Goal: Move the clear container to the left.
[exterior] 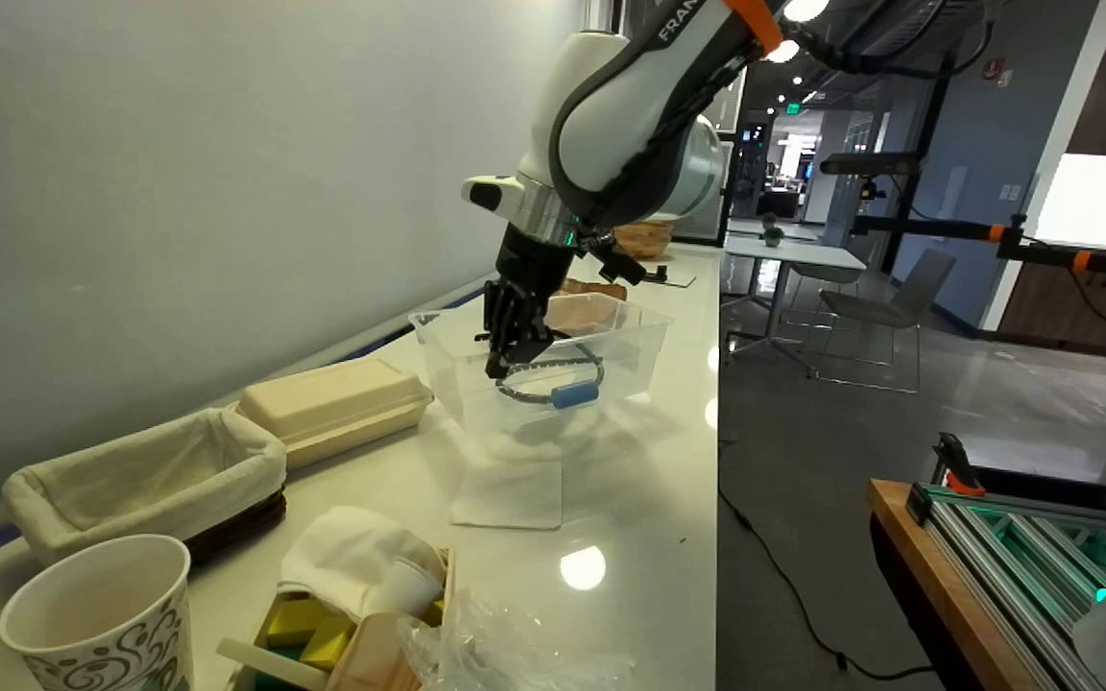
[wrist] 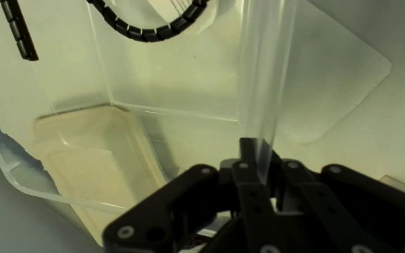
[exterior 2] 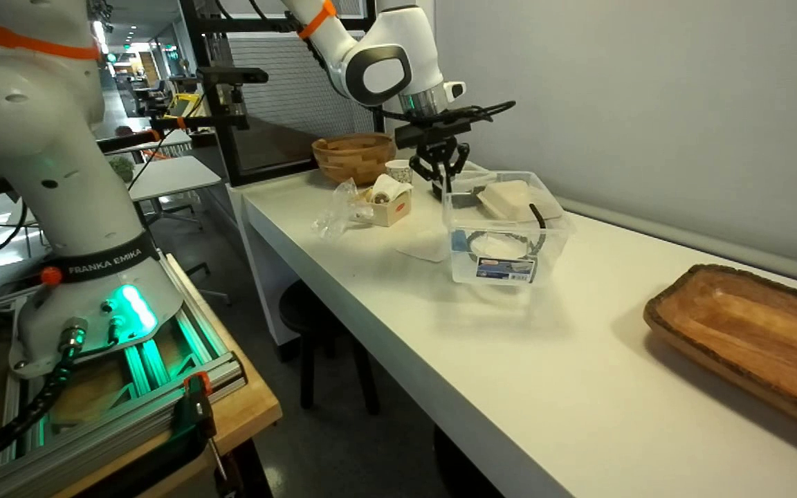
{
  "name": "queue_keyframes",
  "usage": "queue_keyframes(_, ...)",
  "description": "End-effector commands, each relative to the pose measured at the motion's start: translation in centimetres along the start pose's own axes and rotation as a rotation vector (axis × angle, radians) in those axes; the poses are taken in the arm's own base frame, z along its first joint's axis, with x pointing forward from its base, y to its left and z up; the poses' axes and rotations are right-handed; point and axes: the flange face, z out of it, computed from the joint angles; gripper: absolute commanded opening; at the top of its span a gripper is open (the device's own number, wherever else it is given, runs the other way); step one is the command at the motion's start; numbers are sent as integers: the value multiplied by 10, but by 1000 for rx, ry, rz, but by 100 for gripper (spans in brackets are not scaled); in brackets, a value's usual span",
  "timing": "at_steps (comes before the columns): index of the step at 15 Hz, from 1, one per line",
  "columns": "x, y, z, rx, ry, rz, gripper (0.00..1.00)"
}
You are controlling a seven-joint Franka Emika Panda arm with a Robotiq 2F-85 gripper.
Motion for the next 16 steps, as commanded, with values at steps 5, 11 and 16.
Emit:
queue_keyframes(5, 45, -56, -21, 3, 75, -309, 2)
queue_keyframes(11, 76, -80, -17, 40, 168, -425, 2)
queue_keyframes(16, 82, -82, -8, 89, 181, -456, 2)
